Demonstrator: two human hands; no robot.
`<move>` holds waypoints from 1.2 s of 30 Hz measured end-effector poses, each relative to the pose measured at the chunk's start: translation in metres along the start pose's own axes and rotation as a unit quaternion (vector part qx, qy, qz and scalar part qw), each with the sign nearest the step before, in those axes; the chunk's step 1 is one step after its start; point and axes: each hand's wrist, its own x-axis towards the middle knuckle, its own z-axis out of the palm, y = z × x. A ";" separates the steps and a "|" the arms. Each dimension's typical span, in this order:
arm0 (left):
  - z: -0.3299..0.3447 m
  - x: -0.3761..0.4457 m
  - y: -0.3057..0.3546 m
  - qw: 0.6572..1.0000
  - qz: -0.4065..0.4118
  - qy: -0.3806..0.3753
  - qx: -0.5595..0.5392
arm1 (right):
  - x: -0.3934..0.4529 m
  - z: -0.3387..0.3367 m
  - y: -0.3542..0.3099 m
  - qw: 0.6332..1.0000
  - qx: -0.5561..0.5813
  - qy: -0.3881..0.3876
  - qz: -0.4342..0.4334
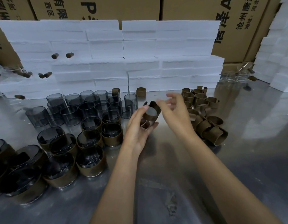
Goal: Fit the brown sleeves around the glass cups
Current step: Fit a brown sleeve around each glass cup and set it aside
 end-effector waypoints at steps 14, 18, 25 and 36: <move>0.003 -0.004 -0.003 0.996 0.004 -0.041 0.073 | 0.000 0.027 0.035 0.975 0.148 -0.083 0.145; 0.002 -0.003 -0.005 0.997 0.003 -0.047 0.064 | -0.003 0.028 0.037 0.975 0.158 -0.067 0.141; -0.002 -0.001 -0.008 0.997 0.003 -0.066 0.030 | -0.004 0.030 0.047 0.974 0.168 -0.017 0.153; 0.010 -0.007 -0.004 0.990 -0.028 0.080 0.113 | 0.003 0.014 0.040 0.922 0.273 -0.023 0.272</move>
